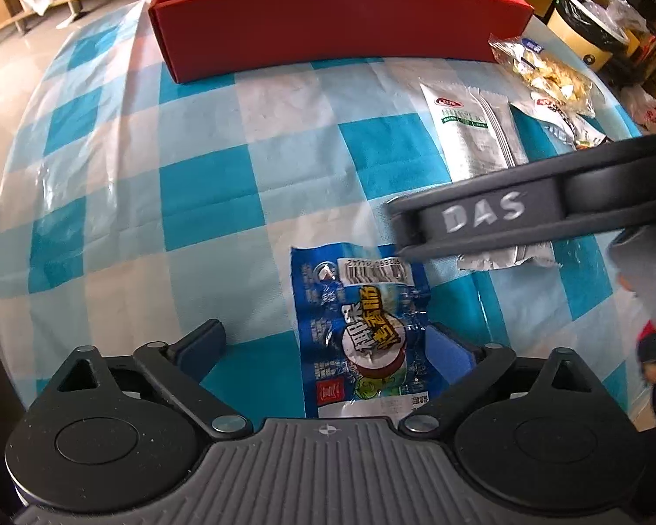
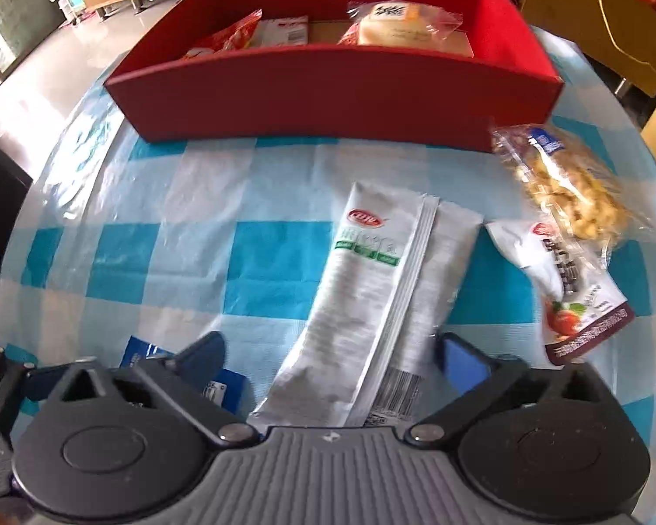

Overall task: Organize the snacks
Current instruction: 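Grasp the blue sausage packet with the left gripper while the right gripper grasps the white Weilong packet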

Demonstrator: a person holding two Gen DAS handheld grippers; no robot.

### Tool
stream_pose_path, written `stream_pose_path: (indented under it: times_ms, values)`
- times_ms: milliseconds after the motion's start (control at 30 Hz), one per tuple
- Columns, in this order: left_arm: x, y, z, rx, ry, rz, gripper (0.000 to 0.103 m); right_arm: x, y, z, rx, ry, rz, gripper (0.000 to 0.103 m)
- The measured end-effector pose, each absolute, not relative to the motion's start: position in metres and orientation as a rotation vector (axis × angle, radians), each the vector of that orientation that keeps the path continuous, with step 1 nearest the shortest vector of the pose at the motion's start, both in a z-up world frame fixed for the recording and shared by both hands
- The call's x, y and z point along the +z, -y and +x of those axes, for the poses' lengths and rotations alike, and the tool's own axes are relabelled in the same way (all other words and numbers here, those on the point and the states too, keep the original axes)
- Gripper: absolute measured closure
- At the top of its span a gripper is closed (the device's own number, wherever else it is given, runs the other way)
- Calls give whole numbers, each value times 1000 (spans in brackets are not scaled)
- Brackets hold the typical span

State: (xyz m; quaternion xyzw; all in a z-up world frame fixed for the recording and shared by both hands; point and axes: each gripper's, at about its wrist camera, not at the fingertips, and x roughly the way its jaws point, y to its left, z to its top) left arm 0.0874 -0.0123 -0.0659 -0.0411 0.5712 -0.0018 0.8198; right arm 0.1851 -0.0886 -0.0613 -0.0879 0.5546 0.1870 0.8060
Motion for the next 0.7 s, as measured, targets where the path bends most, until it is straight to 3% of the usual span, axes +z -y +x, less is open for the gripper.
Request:
stream_pose_path:
  times_ms: [200,233,333,433,533,600,700]
  values:
    - [-71,27,86,-19,-1221,25,0,-65,83,180,409,-1175,-234,3]
    - [-71,26,86,-19,-1220,23,0,-64,87,182,421,-1181,-215,8]
    - [-70,21,89,-25,-1225,-11,0,-54,100,180,398,-1168,-226,40]
    - [-68,18,89,-28,-1235,-26,2,-51,108,181,388,-1159,-226,52]
    - [-61,15,88,-32,-1227,-44,14,-47,107,178,391,-1143,-272,57]
    - [-56,12,88,-42,-1218,-65,28,-42,107,174,397,-1124,-291,58]
    - [-54,7,86,-39,-1217,-91,29,-36,111,173,416,-1121,-257,60]
